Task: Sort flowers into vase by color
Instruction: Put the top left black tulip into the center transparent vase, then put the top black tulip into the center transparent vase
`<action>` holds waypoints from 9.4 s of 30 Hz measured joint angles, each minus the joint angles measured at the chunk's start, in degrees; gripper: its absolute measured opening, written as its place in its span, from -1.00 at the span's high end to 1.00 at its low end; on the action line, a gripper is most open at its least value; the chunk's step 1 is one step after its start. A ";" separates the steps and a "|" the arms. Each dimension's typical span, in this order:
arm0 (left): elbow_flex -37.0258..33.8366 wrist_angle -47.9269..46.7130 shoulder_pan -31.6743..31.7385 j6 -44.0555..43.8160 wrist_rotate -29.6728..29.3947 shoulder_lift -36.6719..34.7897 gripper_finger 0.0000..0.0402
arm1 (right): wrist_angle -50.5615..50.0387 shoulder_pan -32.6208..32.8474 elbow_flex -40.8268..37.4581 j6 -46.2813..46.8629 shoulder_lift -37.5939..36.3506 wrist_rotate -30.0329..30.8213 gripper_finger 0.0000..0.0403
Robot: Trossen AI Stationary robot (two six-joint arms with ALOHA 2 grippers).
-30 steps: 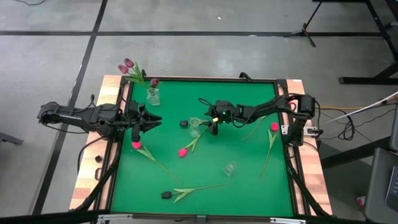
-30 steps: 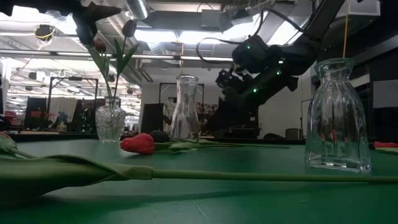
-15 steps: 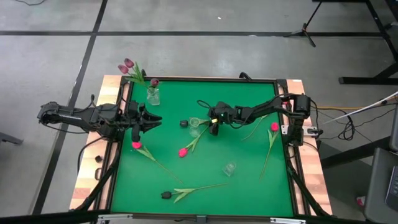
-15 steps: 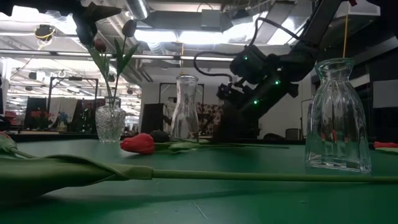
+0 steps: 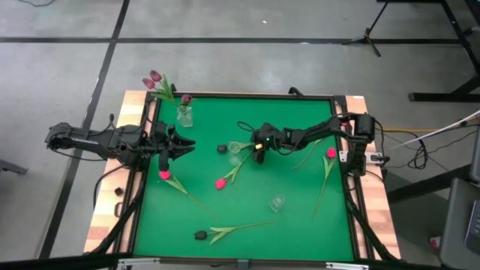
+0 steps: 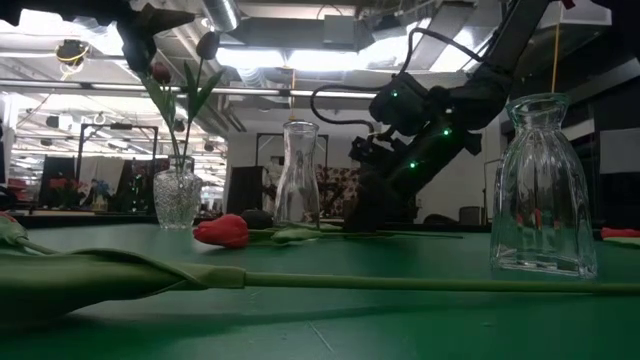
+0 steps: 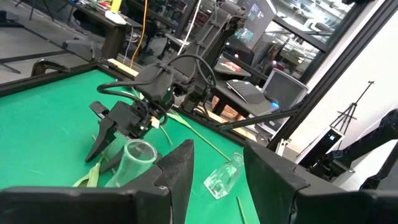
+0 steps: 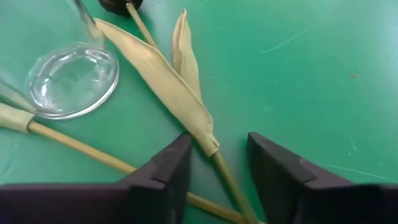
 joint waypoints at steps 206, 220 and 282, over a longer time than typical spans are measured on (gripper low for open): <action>0.00 -4.46 0.00 -0.54 -1.01 0.02 0.32 | -60.95 8.59 -8.51 112.19 -17.82 34.22 0.13; 0.00 -4.67 -0.02 -0.49 -1.01 0.02 0.32 | -62.98 8.63 -8.50 112.54 -18.43 33.43 0.13; 0.00 -5.13 0.00 -0.43 -1.05 0.02 0.32 | -68.81 8.66 -1.84 109.99 -12.12 49.68 0.97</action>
